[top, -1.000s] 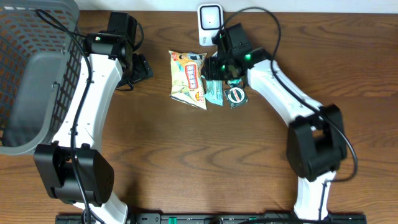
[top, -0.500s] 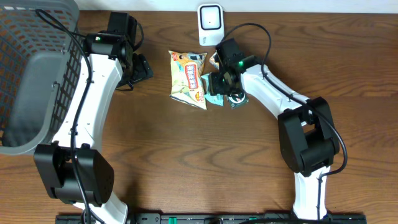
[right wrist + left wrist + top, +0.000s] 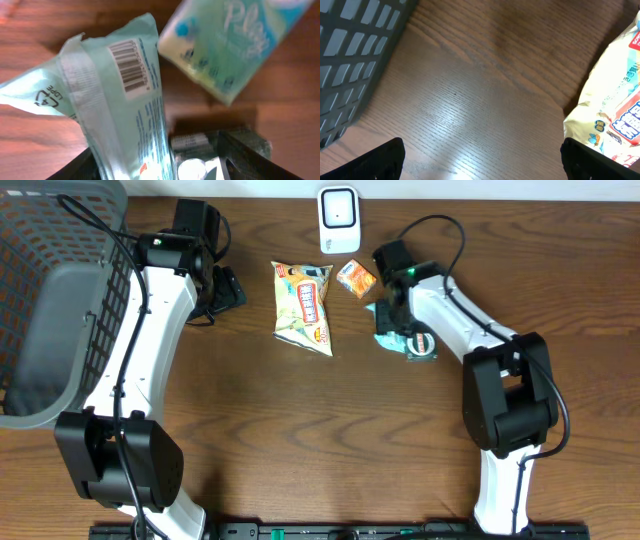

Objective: Scan the item barcode

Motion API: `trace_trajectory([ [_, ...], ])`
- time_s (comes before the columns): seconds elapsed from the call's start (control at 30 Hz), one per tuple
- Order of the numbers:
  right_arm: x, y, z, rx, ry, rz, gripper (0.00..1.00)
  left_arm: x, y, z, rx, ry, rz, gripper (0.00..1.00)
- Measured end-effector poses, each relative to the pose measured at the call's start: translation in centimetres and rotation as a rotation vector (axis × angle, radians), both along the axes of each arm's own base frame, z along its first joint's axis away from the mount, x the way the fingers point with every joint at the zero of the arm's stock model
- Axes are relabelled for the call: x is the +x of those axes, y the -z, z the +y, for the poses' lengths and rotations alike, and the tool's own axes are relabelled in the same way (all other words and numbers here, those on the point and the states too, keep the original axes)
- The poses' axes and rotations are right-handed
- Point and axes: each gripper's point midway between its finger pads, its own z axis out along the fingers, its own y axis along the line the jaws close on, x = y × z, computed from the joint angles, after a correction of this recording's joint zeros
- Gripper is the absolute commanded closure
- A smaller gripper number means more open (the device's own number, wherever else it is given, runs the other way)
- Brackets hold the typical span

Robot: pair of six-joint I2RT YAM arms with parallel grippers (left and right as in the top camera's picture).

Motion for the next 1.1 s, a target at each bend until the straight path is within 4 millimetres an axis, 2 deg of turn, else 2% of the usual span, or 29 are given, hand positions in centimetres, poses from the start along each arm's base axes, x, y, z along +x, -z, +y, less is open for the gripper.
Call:
trace_trajectory([
  [0.07,0.0,-0.6,0.0,0.017,-0.007,0.014,0.28,0.0,0.0,0.0,0.0,0.0,-0.001,0.02],
  [0.13,0.2,-1.5,1.6,0.083,-0.066,0.027,0.24,0.0,0.0,0.0,0.0,0.0,-0.001,0.02],
  [0.27,0.0,-2.5,4.7,0.152,-0.165,0.025,0.23,0.0,0.0,0.0,0.0,0.0,-0.001,0.02],
  [0.37,-0.5,-2.5,5.8,0.127,-0.201,0.021,0.22,0.0,0.0,0.0,0.0,0.0,-0.001,0.02],
  [0.6,-0.9,-1.7,5.1,-0.041,-0.167,-0.027,0.24,0.0,0.0,0.0,0.0,0.0,-0.001,0.02],
  [0.7,-1.1,-0.8,4.1,-0.09,-0.147,-0.035,0.22,0.0,0.0,0.0,0.0,0.0,-0.001,0.02],
  [0.83,-1.4,0.6,3.2,-0.128,-0.134,-0.043,0.26,0.0,0.0,0.0,0.0,0.0,0.0,0.02],
  [0.9,-1.5,1.1,3.0,-0.133,-0.133,-0.048,0.36,0.0,0.0,0.0,0.0,0.0,0.0,0.02],
  [0.97,-1.4,1.2,2.8,-0.147,-0.129,-0.059,0.53,0.0,0.0,0.0,0.0,0.0,0.0,0.02],
  [1.1,-1.3,1.0,2.5,-0.167,-0.137,-0.062,0.73,0.0,0.0,0.0,0.0,0.0,-0.001,0.02],
])
